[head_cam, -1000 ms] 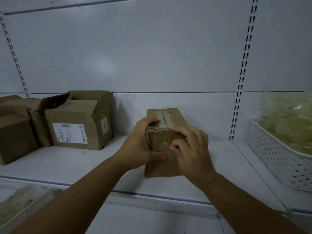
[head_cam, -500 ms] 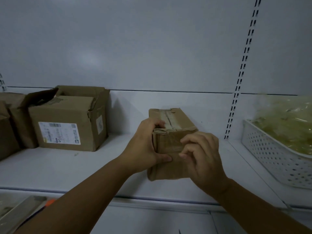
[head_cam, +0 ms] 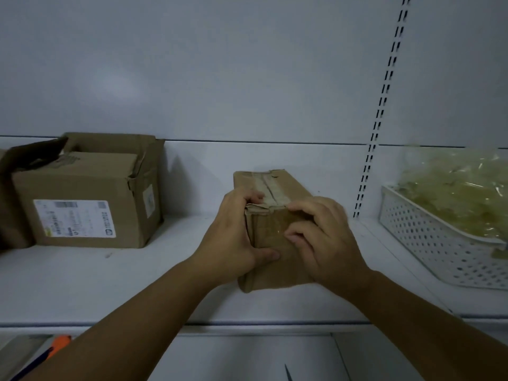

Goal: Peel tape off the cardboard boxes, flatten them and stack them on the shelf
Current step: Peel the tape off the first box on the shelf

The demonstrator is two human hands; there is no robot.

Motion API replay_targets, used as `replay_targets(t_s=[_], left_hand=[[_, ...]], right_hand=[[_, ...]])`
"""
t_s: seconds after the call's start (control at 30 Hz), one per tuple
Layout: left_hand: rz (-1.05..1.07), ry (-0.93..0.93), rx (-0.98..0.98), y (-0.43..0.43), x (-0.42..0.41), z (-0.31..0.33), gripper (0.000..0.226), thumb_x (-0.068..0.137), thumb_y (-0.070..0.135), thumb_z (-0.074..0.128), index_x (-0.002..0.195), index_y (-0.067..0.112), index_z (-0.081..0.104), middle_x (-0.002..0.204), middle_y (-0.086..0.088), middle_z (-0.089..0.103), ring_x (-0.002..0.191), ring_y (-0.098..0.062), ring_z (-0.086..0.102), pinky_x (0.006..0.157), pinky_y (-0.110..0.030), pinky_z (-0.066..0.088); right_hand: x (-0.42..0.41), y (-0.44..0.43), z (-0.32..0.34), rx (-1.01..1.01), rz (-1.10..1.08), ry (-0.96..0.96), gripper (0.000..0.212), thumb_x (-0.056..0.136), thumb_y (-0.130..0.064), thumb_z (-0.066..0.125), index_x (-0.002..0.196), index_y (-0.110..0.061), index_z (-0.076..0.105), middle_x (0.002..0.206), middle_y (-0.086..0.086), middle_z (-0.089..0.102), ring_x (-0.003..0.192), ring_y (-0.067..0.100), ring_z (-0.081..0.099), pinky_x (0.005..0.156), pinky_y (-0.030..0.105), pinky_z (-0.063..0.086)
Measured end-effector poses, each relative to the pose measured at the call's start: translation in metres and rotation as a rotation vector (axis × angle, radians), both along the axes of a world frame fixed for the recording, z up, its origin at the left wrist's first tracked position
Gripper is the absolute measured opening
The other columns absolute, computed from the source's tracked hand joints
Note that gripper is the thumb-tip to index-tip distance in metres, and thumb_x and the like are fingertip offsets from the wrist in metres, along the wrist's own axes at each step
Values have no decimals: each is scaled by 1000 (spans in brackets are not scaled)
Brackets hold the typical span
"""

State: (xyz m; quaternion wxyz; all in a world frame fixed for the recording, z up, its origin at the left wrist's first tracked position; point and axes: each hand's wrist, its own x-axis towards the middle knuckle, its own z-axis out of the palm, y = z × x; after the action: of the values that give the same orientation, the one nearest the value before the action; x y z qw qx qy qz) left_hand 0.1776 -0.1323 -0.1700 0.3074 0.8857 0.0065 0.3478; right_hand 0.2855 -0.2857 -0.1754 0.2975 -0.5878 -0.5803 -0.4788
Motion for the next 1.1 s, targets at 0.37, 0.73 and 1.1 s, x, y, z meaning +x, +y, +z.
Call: replay_targets(t_s=[0.37, 0.73, 1.1], left_hand=[[20, 56, 127, 3, 2, 3, 86, 51, 45, 84, 106, 52, 19, 118, 18, 29, 110, -7, 40, 93, -32, 46], [-12, 1, 187, 8, 3, 1, 82, 51, 51, 80, 109, 47, 23, 104, 27, 22, 99, 2, 35, 80, -19, 40], [-12, -12, 213, 10, 5, -1, 82, 52, 58, 76, 115, 43, 26, 103, 30, 19, 94, 8, 31, 75, -4, 29]], right_hand=[[0, -7, 30, -64, 92, 84, 25, 87, -10, 47, 74, 2, 64, 84, 13, 68, 79, 19, 59, 67, 31, 49], [-2, -11, 57, -219, -29, 126, 26, 88, -21, 45, 82, -5, 66, 69, 3, 68, 55, 17, 61, 51, 23, 43], [0, -17, 94, -466, 245, 854, 19, 94, -2, 47, 83, -17, 52, 71, 0, 73, 69, 13, 69, 65, 22, 55]])
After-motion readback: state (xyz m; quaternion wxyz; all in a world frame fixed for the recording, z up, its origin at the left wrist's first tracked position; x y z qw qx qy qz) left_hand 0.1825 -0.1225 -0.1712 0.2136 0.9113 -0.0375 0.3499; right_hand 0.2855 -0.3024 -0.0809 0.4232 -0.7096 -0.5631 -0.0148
